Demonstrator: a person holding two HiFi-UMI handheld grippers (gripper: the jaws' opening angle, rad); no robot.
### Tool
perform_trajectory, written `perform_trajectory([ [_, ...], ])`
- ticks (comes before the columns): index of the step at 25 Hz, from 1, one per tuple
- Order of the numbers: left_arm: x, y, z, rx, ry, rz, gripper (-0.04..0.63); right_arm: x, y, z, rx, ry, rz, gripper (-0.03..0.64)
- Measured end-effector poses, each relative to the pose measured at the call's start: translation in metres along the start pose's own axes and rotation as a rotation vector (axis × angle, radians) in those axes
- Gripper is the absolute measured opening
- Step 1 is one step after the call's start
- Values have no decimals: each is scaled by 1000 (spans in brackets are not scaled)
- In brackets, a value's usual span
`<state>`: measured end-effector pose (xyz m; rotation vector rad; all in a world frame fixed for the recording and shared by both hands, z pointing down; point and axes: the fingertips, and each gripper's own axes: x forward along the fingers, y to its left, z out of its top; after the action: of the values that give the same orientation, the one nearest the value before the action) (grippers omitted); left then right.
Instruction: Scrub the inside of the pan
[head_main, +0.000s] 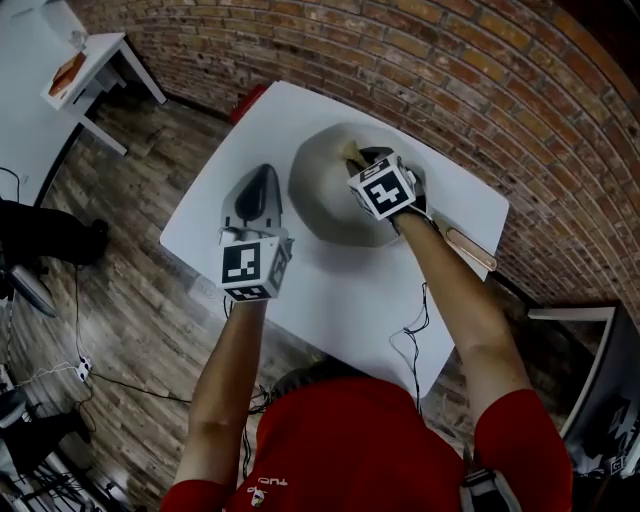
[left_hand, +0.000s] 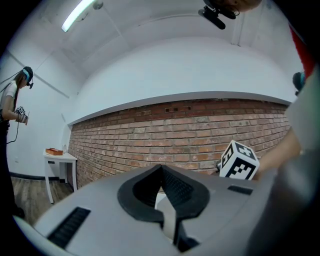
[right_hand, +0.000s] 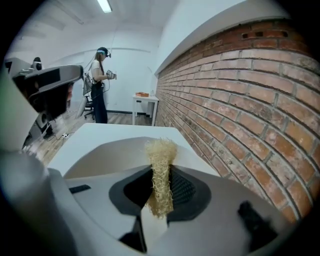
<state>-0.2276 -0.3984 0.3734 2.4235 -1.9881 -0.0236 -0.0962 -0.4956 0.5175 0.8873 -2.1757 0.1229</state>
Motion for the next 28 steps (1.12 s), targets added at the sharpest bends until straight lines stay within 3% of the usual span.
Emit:
perform_trajectory([
  [6, 0, -8, 2, -5, -5, -12, 14, -7, 79, 18, -102, -20, 183, 86],
  [10, -2, -9, 3, -9, -6, -11, 14, 4, 104, 4, -173, 35, 234, 86],
  [14, -5, -7, 1, -7, -3, -6, 14, 11, 84, -16, -175, 92, 185, 86],
  [23, -2, -6, -5, -12, 11, -16, 14, 6, -7, -52, -97, 194, -19, 86],
  [28, 2, -12, -3, -12, 5, -30, 14, -7, -13, -50, -91, 182, -36, 86],
])
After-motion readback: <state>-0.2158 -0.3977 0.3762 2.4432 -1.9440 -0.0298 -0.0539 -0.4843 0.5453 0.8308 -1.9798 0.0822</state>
